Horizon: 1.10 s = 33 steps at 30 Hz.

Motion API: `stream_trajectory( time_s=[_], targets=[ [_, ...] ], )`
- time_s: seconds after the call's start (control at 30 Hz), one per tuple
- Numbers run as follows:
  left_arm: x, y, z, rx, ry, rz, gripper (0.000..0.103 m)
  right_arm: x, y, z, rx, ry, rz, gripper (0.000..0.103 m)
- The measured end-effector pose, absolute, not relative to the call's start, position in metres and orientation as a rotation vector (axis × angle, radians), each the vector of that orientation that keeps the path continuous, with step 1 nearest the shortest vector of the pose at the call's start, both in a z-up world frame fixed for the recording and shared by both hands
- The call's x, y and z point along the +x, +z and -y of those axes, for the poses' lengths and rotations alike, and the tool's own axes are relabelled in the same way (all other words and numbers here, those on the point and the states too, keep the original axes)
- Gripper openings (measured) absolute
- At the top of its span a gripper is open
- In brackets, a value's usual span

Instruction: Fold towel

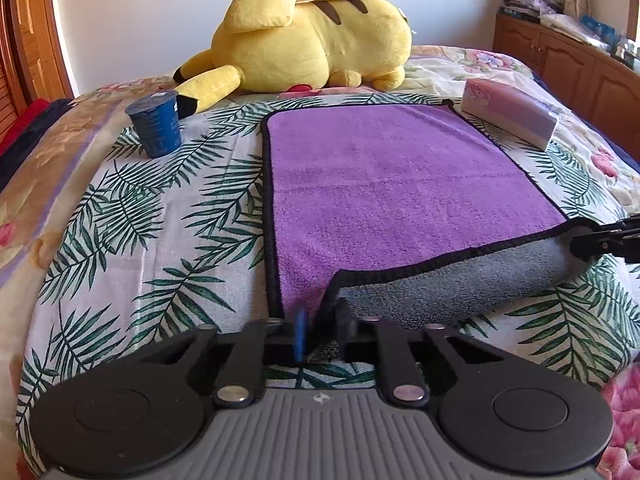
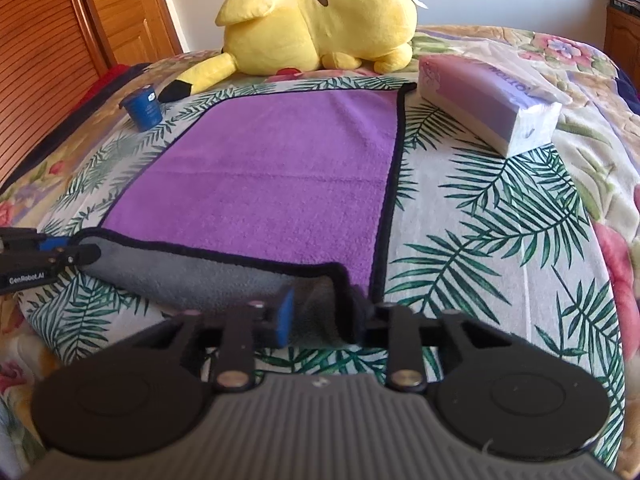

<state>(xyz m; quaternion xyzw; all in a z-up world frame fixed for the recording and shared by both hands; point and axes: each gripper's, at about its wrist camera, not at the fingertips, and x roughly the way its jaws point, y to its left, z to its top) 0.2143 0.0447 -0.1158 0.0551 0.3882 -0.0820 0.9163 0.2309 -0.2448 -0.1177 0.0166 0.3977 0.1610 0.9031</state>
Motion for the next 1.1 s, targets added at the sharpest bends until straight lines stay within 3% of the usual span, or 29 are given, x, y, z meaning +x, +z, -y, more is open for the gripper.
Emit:
stream_trajectory(
  time_s=[0.13,0.23,1.1],
  targets=[
    [0.212,-0.112,-0.042,0.128,-0.179,-0.777,0.000,0.231,-0.119,0.245,0.014,0.335,-0.829,0.019],
    [0.211,-0.110,-0.042,0.119,-0.179,-0.766,0.000,0.231,-0.119,0.244,0.000,0.345,-0.827,0.009],
    [0.199,-0.059,-0.038,0.070,-0.215,-0.578,0.000,0.227,-0.091,0.250,0.009,0.331,-0.625,0.005]
  ],
)
